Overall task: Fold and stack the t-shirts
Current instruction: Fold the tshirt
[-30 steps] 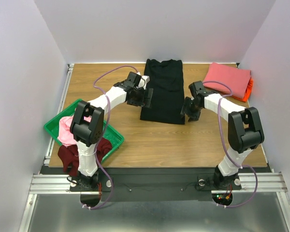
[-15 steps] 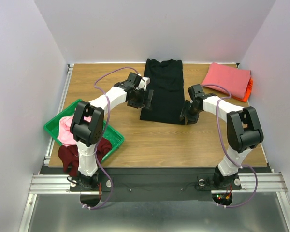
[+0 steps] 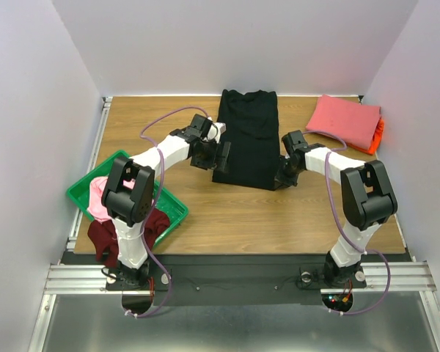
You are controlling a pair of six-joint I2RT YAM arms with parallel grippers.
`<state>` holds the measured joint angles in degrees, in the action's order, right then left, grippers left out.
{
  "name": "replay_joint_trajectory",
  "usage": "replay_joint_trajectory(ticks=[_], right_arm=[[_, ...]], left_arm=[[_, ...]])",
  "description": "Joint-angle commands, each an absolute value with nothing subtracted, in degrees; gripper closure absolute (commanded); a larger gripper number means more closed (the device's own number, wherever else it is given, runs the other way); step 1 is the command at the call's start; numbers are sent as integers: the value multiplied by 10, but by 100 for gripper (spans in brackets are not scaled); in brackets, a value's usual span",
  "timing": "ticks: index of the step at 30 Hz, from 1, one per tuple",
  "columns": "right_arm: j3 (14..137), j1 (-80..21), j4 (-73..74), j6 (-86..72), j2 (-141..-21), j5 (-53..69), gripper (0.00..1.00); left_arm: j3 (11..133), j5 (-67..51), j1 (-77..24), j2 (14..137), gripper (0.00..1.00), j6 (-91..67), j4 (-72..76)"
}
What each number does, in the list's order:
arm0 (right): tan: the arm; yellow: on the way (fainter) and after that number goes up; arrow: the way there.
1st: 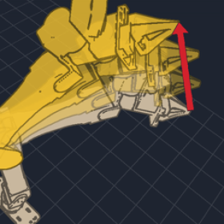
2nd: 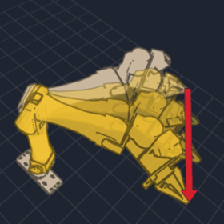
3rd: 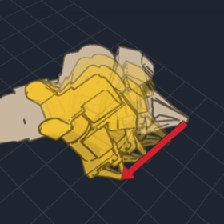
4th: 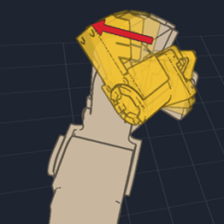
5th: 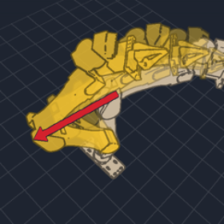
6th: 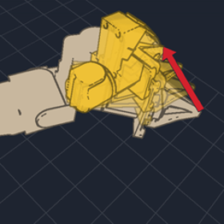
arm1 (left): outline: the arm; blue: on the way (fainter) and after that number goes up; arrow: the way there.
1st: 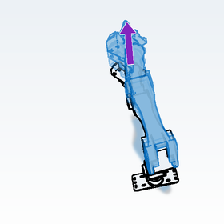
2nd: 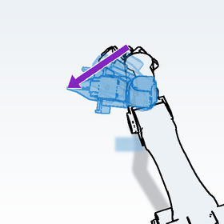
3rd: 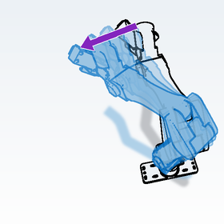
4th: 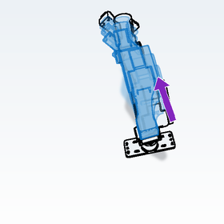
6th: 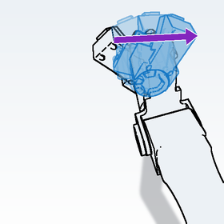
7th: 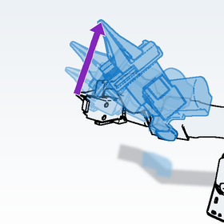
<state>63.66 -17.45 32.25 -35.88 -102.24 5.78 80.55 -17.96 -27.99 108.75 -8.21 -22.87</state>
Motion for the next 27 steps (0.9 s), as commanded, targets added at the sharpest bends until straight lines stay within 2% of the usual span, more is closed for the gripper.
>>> replay_joint_trajectory(ticks=[1, 6, 15, 27], right_arm=[[621, -180, 331, -361, -1008, 40, 100], [627, -181, 335, -357, -1016, 43, 99], [631, -181, 339, -358, -1023, 47, 100], [625, -181, 344, -359, -1013, 45, 100]], left_arm=[[788, -201, -280, 1049, 1, -58, -227], [769, -213, -280, 1048, 4, -62, -210], [744, -200, -280, 1049, 19, -66, -203], [747, -175, -280, 1070, 29, -66, -196]])
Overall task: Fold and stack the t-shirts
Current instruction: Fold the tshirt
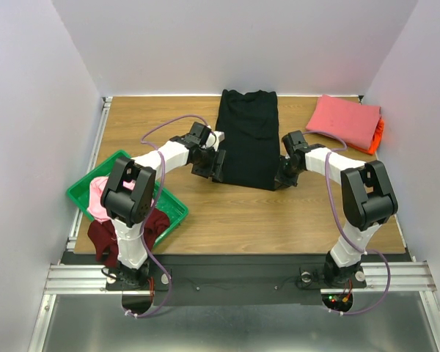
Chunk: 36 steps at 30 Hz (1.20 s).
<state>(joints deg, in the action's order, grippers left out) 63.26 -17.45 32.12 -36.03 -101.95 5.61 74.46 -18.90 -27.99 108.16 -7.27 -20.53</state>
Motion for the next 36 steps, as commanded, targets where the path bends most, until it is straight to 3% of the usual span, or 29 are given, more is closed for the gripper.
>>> replay_joint_trajectory(ticks=[1, 13, 24, 28, 30, 33, 36], right_arm=[[623, -180, 344, -359, -1011, 46, 100], [621, -181, 344, -358, -1003, 42, 100], [628, -181, 344, -357, -1007, 41, 100], [628, -181, 345, -356, -1008, 40, 100], [629, -180, 345, -355, -1010, 42, 100], [634, -181, 345, -353, -1013, 45, 100], [638, -181, 349, -345, -1010, 54, 100]], left_arm=[[749, -172, -280, 1071, 31, -67, -197], [765, -164, -280, 1099, 44, -69, -192], [775, -165, -282, 1128, 51, -71, -192], [781, -160, -289, 1136, 66, -70, -194], [785, -159, -294, 1139, 84, -67, -197], [794, -162, -297, 1140, 100, -60, -207], [803, -162, -297, 1136, 100, -55, -228]])
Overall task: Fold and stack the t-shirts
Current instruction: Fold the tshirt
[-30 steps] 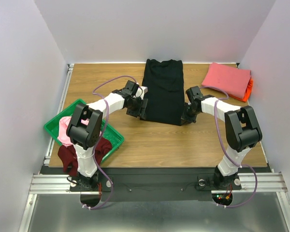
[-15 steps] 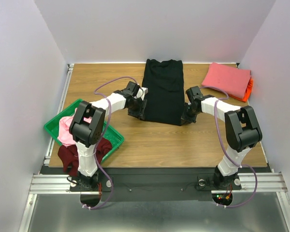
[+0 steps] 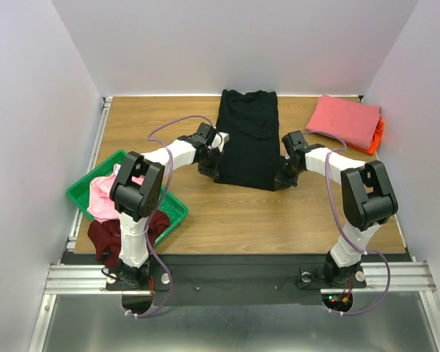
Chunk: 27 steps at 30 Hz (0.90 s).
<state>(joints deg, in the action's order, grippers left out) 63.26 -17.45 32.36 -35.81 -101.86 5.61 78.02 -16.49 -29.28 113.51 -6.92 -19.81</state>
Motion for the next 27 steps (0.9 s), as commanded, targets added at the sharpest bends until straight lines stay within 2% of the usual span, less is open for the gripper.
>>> replay_joint_trajectory(ticks=[1, 8, 27], right_arm=[[642, -181, 352, -342, -1007, 56, 100], [656, -181, 425, -328, -971, 71, 100], [655, -199, 653, -307, -867, 150, 100]], left_arm=[[807, -160, -296, 1132, 100, -54, -237], [817, -176, -297, 1100, 100, -65, -315], [721, -304, -321, 964, 100, -160, -401]])
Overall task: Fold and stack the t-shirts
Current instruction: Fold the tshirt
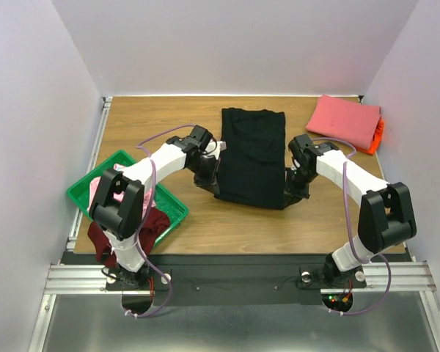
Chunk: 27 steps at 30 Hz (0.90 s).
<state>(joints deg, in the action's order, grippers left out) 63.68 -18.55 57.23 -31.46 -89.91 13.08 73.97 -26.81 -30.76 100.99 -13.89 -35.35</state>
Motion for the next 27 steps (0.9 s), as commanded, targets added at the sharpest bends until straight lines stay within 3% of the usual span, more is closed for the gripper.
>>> replay_joint_trajectory(ticks=[1, 10, 20, 27], right_arm=[[657, -207, 661, -309, -860, 152, 100], [761, -225, 691, -352, -842, 98, 99], [801, -224, 574, -391, -884, -33, 100], [862, -208, 512, -380, -933, -119, 100]], left_arm=[[720, -314, -324, 958, 100, -163, -406], [801, -322, -325, 908, 100, -213, -425], [896, -273, -281, 997, 100, -210, -388], [1033, -282, -270, 1082, 100, -190, -395]])
